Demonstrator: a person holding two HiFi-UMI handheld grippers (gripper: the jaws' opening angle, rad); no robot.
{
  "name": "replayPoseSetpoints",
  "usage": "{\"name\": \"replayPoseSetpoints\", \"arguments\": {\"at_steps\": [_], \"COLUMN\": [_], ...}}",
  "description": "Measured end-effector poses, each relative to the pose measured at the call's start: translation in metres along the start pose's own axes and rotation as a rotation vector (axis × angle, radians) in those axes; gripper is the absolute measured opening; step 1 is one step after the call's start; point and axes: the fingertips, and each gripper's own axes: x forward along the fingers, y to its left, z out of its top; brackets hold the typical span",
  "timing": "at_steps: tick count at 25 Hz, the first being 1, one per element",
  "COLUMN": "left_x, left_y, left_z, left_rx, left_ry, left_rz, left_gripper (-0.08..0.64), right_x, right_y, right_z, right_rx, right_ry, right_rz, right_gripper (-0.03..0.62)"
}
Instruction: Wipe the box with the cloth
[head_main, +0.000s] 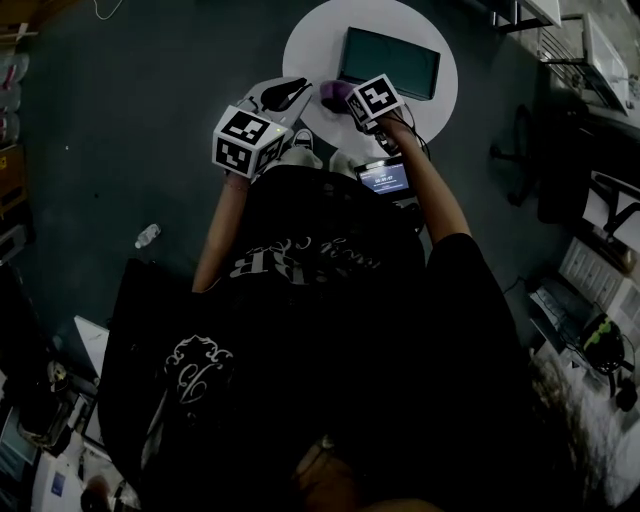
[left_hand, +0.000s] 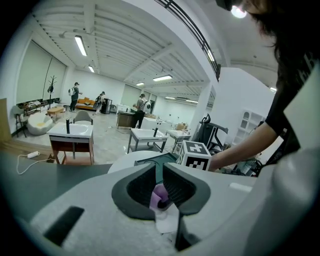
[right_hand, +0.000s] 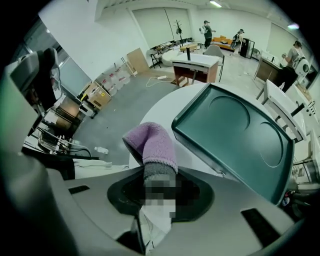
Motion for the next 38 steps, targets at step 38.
{"name": "replayPoseSetpoints", "arguments": {"at_steps": [38], "left_x": [0.104], "left_y": [-0.071], "left_z": [0.026], "left_rx": [0.069], "left_ry": [0.040], "left_rz": [-0.191], "left_gripper": [0.040], "right_x": [-0.071], "right_y": [-0.166], "right_z": [-0.144], "right_rx": [0.355], "right_ry": [0.024], "right_rz": [-0.172], "right_gripper": [0.101]}}
